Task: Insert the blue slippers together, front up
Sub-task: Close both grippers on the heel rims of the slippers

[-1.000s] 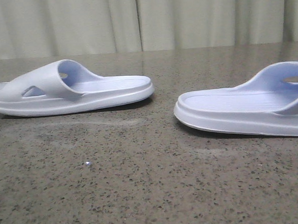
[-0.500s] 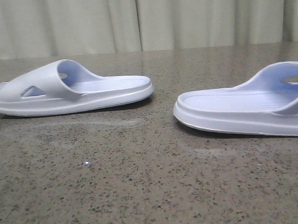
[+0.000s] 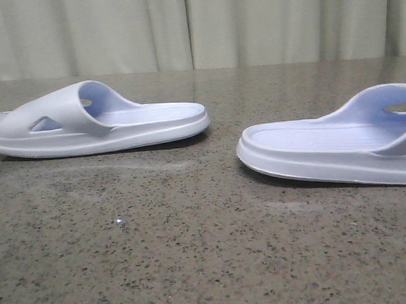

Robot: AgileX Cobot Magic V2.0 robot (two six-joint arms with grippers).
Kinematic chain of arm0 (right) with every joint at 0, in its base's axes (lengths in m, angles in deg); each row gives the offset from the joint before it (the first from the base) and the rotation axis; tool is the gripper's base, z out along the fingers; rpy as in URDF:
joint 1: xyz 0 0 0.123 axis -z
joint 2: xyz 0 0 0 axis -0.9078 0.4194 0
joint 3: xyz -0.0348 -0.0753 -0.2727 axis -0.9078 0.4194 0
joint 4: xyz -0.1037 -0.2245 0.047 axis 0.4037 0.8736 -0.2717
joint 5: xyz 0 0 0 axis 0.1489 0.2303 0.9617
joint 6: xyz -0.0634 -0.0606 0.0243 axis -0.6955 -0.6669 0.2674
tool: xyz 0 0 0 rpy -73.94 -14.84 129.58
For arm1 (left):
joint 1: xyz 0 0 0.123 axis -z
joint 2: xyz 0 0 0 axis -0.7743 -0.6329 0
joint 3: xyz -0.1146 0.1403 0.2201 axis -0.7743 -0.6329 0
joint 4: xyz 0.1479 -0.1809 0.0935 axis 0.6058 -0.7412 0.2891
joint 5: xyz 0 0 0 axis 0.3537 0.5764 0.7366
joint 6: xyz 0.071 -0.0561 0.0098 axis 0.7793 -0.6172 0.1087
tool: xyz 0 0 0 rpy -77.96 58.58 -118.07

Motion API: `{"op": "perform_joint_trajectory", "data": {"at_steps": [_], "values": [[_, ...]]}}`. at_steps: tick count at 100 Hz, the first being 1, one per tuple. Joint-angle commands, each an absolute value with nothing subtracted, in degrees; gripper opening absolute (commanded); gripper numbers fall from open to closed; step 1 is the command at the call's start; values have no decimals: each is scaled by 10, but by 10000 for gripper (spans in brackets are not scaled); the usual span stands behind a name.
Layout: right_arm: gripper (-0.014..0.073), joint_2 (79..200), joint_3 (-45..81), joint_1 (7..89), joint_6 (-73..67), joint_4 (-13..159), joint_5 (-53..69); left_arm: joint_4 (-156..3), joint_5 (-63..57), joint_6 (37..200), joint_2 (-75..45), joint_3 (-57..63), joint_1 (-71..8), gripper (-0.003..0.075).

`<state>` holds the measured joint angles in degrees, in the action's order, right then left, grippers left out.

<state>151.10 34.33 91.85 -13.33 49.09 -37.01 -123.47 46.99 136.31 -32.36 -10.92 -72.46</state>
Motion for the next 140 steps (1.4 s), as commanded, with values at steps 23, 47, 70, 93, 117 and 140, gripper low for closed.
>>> {"op": "perform_joint_trajectory", "data": {"at_steps": [23, 47, 70, 93, 117, 140], "values": [[237, 1522, 325, 923, -152, 453, -386, -1271, 485, 1370, -313, -93, -725, 358], [224, 1527, 325, 923, -175, 428, -403, -1270, 485, 1370, -313, -93, -725, 358], [13, 1528, 325, 923, -175, 437, -406, -1270, 485, 1370, -313, -93, -725, 358], [-107, 1528, 325, 923, -173, 434, -400, -1270, 485, 1370, -313, -93, -725, 358], [-107, 1526, 325, 923, -173, 422, -389, -1270, 473, 1370, -335, -93, -725, 358], [-107, 1526, 325, 923, -173, 417, -386, -1275, 516, 1370, -408, -73, -725, 358]]}}
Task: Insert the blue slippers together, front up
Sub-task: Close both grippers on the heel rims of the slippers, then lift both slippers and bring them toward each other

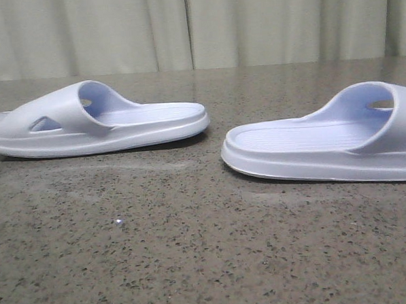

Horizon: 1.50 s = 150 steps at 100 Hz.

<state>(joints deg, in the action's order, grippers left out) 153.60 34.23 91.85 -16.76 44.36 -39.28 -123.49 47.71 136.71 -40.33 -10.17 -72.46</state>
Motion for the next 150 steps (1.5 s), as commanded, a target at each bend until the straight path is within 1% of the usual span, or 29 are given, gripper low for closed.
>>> {"op": "perform_joint_trajectory", "data": {"at_steps": [1, 19, 60, 92, 102, 109, 116, 125, 140, 150], "values": [[-107, 1526, 325, 922, -173, 417, -386, -1275, 516, 1370, -411, -72, -725, 358], [-107, 1526, 325, 921, -173, 414, -386, -1264, 522, 1370, -435, -41, -722, 358], [-107, 1526, 325, 920, -173, 413, -384, -1224, 505, 1367, -492, -1, -656, 358], [-107, 1526, 325, 920, -174, 413, -384, -1218, 502, 1357, -524, 14, -649, 356], [-107, 1526, 325, 920, -175, 413, -384, -1218, 502, 1357, -532, 15, -643, 317], [-107, 1526, 325, 920, -175, 413, -384, -1219, 502, 1357, -537, 15, -639, 254], [-107, 1526, 325, 920, -176, 413, -384, -1219, 506, 1357, -541, 15, -639, 162], [-107, 1526, 325, 920, -176, 413, -381, -1220, 506, 1357, -543, 15, -639, 20], [-107, 1526, 325, 920, -176, 402, -372, -1225, 540, 1357, -543, 30, -640, 15], [-107, 1526, 321, 920, -201, 351, -375, -1232, 566, 1357, -535, 51, -640, 15]]}}
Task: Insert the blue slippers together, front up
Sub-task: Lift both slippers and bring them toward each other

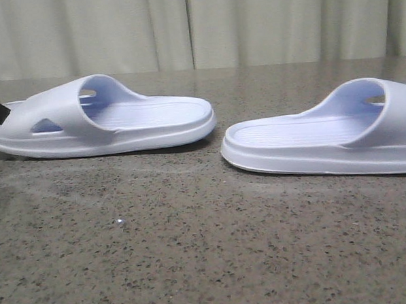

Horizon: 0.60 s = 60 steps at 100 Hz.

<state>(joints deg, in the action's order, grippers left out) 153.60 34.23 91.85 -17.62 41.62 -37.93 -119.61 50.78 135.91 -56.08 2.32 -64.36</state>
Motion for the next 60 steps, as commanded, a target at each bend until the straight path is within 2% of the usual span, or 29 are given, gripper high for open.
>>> {"op": "perform_joint_trajectory", "data": {"at_steps": [1, 35, 60], "values": [[-107, 1526, 320, 920, -203, 348, -375, -1232, 566, 1357, -532, 53, -640, 15], [-107, 1509, 256, 920, -209, 308, -381, -1232, 564, 1339, -472, 83, -661, 15], [-107, 1508, 204, 920, -219, 250, -431, -1232, 565, 1322, -456, 95, -666, 15]]}}
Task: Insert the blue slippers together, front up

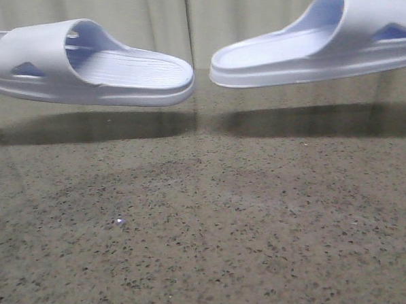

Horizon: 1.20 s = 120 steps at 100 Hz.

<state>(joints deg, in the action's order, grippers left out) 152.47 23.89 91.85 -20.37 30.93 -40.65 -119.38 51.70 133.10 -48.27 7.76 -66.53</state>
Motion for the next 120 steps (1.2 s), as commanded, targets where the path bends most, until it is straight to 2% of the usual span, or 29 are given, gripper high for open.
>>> {"op": "perform_joint_trajectory", "data": {"at_steps": [1, 29, 77, 120], "values": [[-107, 1508, 202, 920, -220, 246, -432, -1232, 565, 1322, -456, 95, -666, 15], [-107, 1516, 192, 909, -260, 184, -449, -1279, 565, 1313, -456, 95, -654, 16], [-107, 1574, 192, 867, -321, 139, -426, -1340, 565, 1313, -456, 95, -565, 16], [-107, 1635, 192, 757, -389, 74, -357, -1394, 565, 1313, -456, 95, -538, 16]]}}
